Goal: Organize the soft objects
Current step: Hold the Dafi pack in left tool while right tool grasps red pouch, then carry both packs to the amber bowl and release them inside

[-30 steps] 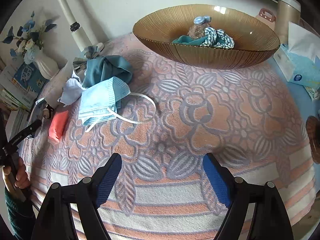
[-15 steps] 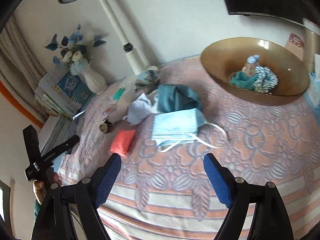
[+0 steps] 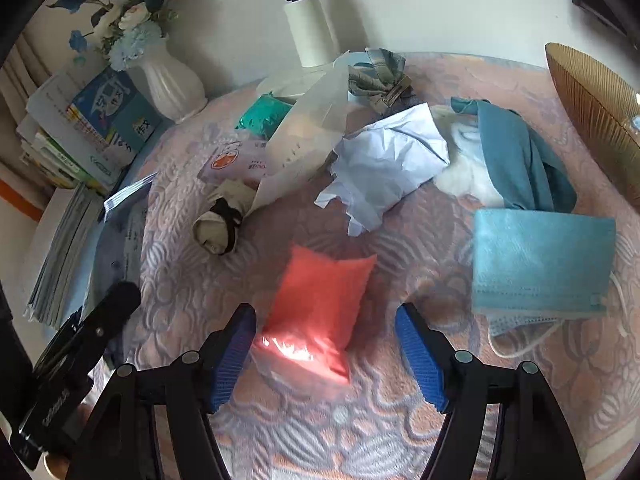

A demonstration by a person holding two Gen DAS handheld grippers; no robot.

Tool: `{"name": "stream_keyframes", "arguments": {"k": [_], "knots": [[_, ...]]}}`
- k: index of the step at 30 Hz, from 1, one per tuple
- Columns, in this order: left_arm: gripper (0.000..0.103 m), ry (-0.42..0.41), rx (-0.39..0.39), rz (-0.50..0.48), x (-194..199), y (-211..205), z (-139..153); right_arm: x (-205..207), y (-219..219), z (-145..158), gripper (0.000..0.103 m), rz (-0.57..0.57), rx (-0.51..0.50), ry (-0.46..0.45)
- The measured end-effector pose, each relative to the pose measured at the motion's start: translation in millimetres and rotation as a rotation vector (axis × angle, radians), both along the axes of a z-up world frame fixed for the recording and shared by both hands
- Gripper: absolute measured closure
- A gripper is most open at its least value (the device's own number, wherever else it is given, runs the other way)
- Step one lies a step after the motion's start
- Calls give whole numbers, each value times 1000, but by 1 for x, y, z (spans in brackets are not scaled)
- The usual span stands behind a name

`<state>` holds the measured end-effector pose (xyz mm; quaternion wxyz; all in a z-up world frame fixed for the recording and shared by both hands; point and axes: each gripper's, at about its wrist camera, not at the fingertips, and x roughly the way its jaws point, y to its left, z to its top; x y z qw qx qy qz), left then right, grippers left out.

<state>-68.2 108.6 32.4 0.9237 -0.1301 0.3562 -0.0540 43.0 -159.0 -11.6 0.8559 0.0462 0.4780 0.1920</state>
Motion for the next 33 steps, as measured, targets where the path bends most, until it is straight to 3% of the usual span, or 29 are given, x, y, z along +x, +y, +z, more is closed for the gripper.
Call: {"name": "stream_keyframes", "arguments": {"k": [5,7,8,9,14,20,24,29,33], "knots": [[43,9,-20,5,2,2,-2,-2,15,-2,29,-14,-45,-40],[43,13,-25,10,3,3,-3,-8,22,-2,44,-17,-111,-83],[43,15,-25,14,3,4,-3,-12,24,-2,57,-13,-143,-103],[43,17,-25,16,3,4,-4,-14,22,-2,59,-5,-156,-115],[43,29,-2,30,4,2,-4,-31,-13,3,61,92,11,-64],[43,37,33,25,1,-7,3,-57,-70,17,61,86,47,-106],[43,-30,-19,-48,-10,-34,36,-61,-112,38,61,22,66,-139],[43,-133,48,-190,-1,-105,98,-54,-182,76,61,-118,96,-225],[43,-154,40,-310,28,-168,129,-35,-243,97,61,-271,127,-246]]}}
